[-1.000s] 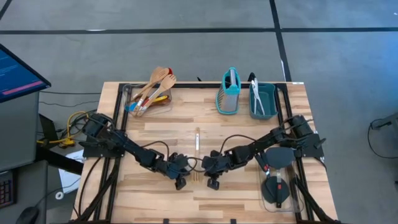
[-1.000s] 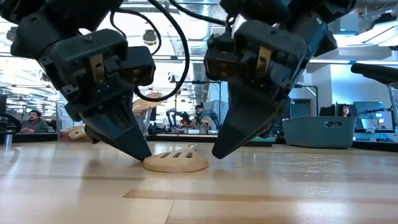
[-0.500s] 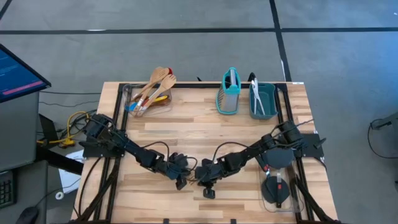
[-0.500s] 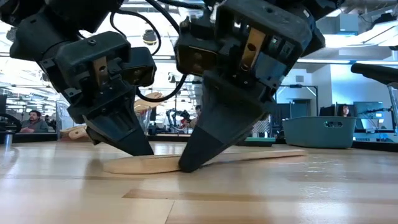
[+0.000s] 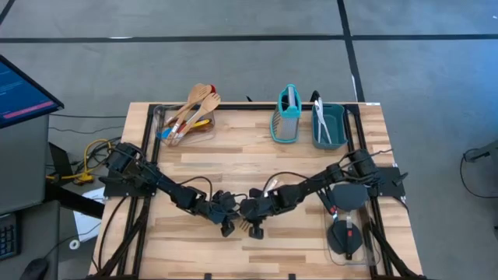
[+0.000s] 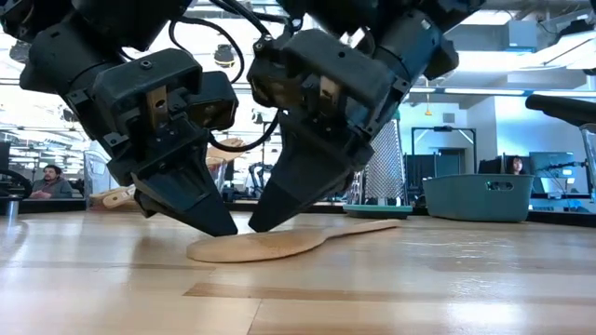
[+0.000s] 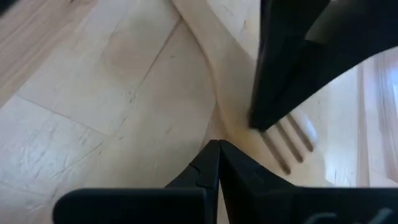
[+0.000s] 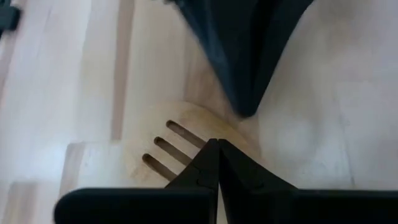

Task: Pick & Place Kitchen Items
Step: Put the wooden slotted spoon into the left transparent bin

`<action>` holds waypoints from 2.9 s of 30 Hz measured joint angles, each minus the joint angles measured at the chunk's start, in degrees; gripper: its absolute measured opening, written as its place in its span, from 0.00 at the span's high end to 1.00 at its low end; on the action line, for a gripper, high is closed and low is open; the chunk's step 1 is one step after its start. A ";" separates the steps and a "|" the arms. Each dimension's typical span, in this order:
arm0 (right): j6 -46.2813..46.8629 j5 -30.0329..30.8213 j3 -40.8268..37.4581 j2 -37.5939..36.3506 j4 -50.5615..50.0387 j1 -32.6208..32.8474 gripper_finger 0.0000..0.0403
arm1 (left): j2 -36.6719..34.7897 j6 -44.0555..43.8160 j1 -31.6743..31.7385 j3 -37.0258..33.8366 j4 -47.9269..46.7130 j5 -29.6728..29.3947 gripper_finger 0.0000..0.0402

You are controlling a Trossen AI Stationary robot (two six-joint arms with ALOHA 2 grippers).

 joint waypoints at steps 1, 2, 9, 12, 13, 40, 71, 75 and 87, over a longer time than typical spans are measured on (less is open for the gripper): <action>-0.34 -0.85 -0.03 -0.43 -0.50 0.04 1.00 | 0.00 0.00 0.00 0.00 -0.02 0.03 1.00; -0.62 -1.27 -0.16 -0.99 -1.35 0.25 1.00 | 0.00 0.02 0.00 0.00 -0.04 -0.03 1.00; -2.27 -2.06 -0.04 -5.09 -3.95 2.06 1.00 | 0.00 0.20 0.00 0.00 -0.13 -0.17 1.00; -3.54 -2.85 -0.17 -5.87 -5.57 2.20 1.00 | 0.00 0.18 -0.01 0.00 -0.14 -0.21 1.00; -3.57 -4.09 -0.12 -5.98 -6.32 2.17 1.00 | 0.00 0.16 -0.02 0.00 -0.12 -0.24 1.00; -3.38 -5.54 0.04 1.29 -3.68 3.41 1.00 | 8.20 0.21 -0.02 5.22 6.53 -0.18 1.00; -6.99 5.59 -0.24 0.19 0.22 4.41 1.00 | 8.15 0.18 0.00 5.05 6.01 0.08 1.00; -7.60 6.64 -0.18 -0.54 0.90 4.41 1.00 | 8.15 0.18 0.00 5.05 6.08 -0.19 1.00; -9.73 12.05 0.04 -3.09 0.43 4.26 1.00 | 8.20 -0.04 -0.10 4.96 7.25 0.05 1.00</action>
